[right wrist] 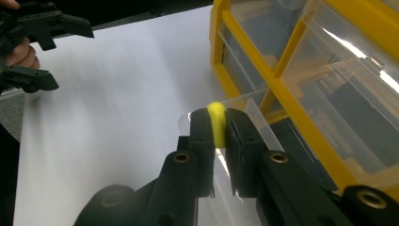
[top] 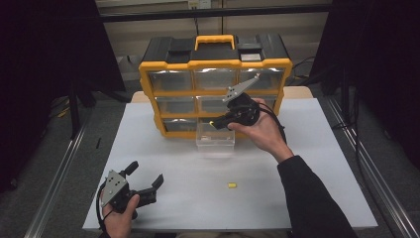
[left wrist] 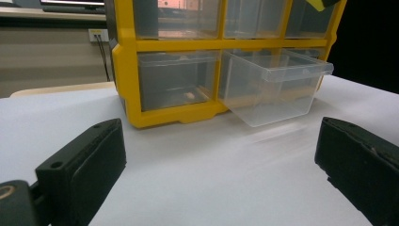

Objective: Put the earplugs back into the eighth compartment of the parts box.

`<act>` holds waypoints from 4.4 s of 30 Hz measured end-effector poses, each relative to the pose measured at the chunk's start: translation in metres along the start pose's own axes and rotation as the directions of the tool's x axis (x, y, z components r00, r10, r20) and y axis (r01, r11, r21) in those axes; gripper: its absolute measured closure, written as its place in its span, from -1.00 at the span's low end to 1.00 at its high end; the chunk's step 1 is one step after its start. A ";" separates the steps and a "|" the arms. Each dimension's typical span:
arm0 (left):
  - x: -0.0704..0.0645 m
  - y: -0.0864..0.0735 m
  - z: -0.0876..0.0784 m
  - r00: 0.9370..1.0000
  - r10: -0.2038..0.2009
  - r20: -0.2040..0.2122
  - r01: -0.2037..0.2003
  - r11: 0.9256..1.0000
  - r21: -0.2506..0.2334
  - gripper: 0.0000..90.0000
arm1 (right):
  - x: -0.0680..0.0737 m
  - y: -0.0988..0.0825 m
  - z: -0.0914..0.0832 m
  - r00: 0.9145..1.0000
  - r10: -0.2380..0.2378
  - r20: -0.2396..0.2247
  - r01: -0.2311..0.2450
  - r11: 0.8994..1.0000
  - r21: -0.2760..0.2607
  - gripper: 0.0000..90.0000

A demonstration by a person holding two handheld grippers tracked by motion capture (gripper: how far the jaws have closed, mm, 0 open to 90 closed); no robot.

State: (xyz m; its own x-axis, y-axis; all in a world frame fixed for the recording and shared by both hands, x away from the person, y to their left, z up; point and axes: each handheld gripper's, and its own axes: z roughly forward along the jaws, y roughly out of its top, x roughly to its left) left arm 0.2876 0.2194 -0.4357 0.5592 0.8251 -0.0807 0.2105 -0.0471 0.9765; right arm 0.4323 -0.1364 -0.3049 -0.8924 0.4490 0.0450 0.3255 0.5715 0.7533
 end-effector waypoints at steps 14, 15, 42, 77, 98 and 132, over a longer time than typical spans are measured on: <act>0.001 0.000 0.000 1.000 0.005 -0.001 -0.005 1.000 0.005 -0.94 | -0.018 0.008 0.013 0.999 0.021 0.035 -0.024 0.997 0.078 0.83; 0.001 0.000 0.000 1.000 0.007 0.000 -0.007 1.000 0.005 -0.94 | -0.020 0.007 0.014 0.999 0.024 0.038 -0.027 0.996 0.088 0.83; 0.001 0.000 0.000 1.000 0.001 0.002 -0.001 1.000 0.005 -0.94 | -0.033 -0.007 0.046 1.000 -0.006 -0.011 0.008 0.959 0.283 0.83; 0.000 -0.001 0.000 1.000 0.013 0.007 -0.013 1.000 0.013 -0.94 | -0.032 -0.018 0.038 0.998 0.036 0.049 -0.046 0.976 0.213 -0.24; 0.000 -0.001 0.001 1.000 0.012 0.004 -0.012 1.000 0.013 -0.94 | -0.018 -0.053 0.011 0.990 0.094 0.106 -0.096 0.995 0.012 -0.87; 0.000 -0.001 0.001 1.000 0.005 0.003 -0.005 1.000 0.014 -0.94 | 0.015 -0.108 0.006 0.988 0.121 0.100 -0.118 0.992 -0.044 -0.91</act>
State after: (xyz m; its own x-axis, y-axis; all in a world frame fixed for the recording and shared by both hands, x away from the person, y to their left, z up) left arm 0.2883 0.2189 -0.4368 0.5629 0.8230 -0.0763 0.2184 -0.0590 0.9741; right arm 0.3855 -0.1872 -0.3890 -0.8106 0.5814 0.0705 0.4140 0.4837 0.7711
